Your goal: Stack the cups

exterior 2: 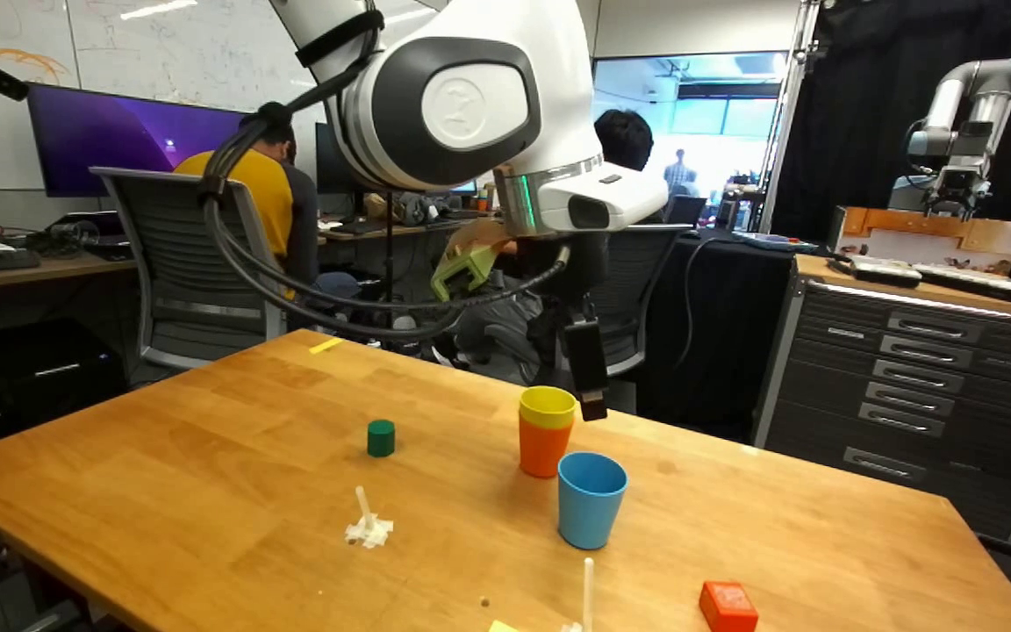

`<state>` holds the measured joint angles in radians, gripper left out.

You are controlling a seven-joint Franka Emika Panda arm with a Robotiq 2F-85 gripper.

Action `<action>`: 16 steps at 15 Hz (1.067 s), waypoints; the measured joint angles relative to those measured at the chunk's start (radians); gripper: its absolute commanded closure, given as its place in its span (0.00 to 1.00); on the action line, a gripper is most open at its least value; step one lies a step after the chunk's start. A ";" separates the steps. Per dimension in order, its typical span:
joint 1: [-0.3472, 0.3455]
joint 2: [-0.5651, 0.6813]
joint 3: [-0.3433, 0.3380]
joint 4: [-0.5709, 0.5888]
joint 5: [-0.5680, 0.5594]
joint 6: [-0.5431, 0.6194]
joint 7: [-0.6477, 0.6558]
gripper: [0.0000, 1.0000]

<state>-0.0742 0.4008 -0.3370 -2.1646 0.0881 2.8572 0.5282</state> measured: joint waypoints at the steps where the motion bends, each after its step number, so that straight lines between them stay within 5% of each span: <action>1: -0.011 0.000 0.000 0.000 0.002 0.000 0.000 0.00; 16: -0.064 0.066 0.012 0.027 0.078 -0.005 -0.001 0.00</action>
<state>-0.1378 0.4667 -0.3254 -2.1378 0.1663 2.8521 0.5273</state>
